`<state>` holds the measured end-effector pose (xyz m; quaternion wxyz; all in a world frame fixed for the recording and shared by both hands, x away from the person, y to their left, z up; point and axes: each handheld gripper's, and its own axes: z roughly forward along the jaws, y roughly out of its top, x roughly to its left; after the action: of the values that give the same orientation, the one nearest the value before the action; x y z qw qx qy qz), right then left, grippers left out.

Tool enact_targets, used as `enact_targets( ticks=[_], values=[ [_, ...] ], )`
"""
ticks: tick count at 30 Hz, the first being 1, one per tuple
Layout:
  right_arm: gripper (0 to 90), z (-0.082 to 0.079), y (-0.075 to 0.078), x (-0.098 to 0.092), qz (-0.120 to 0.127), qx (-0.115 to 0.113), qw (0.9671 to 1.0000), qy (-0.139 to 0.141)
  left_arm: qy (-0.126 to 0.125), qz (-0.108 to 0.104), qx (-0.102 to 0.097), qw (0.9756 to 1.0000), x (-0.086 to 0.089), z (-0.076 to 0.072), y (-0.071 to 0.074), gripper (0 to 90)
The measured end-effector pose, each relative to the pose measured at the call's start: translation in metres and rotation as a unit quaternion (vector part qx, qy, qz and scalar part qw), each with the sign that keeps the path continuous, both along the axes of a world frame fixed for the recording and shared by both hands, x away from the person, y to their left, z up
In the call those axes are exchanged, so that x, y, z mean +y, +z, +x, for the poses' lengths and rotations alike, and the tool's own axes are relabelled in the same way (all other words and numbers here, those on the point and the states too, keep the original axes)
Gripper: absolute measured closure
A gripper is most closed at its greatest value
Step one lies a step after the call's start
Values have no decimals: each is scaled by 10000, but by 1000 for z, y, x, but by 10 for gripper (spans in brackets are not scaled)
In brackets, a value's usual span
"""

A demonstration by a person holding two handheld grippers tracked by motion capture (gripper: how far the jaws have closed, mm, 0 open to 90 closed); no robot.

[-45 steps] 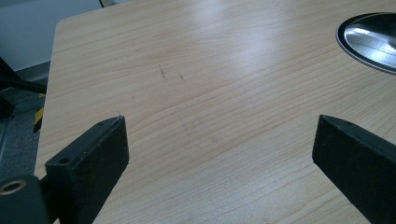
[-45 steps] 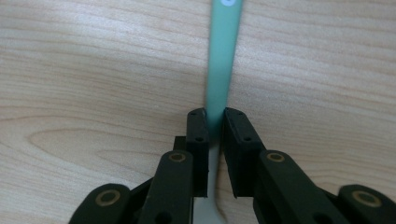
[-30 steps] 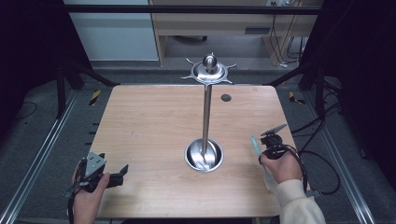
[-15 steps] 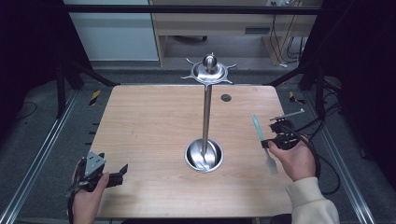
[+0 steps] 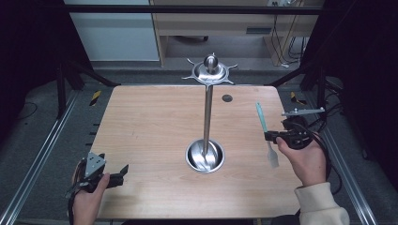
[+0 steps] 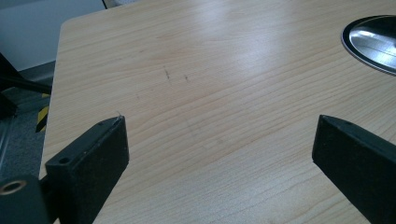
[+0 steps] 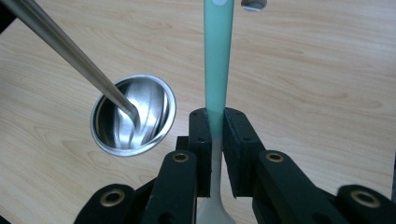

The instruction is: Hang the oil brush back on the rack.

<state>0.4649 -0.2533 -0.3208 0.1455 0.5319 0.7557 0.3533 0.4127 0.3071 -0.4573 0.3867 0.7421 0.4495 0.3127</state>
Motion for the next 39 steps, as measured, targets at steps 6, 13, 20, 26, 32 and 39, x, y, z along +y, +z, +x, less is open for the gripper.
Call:
enact_targets(
  ticks=[6,13,20,26,32,39],
  values=[
    [821,-5,12,-1,275,-333,9990,99,12,-16,-6,10000,0,0,0,34],
    [821,-13,29,1,508,-749,9954,297,17,-4,-13,10000,0,0,0,34],
    [821,-17,43,4,643,-1009,9919,437,28,-14,-14,10000,1,0,0,34],
    [821,-20,54,8,735,-1229,9882,548,28,-11,-16,10000,1,0,0,34],
    [821,-22,63,14,747,-1335,9860,659,22,14,-18,10000,1,0,1,34],
    [821,-26,70,18,836,-1480,9825,766,24,10,-19,10000,1,0,1,34]
  ],
)
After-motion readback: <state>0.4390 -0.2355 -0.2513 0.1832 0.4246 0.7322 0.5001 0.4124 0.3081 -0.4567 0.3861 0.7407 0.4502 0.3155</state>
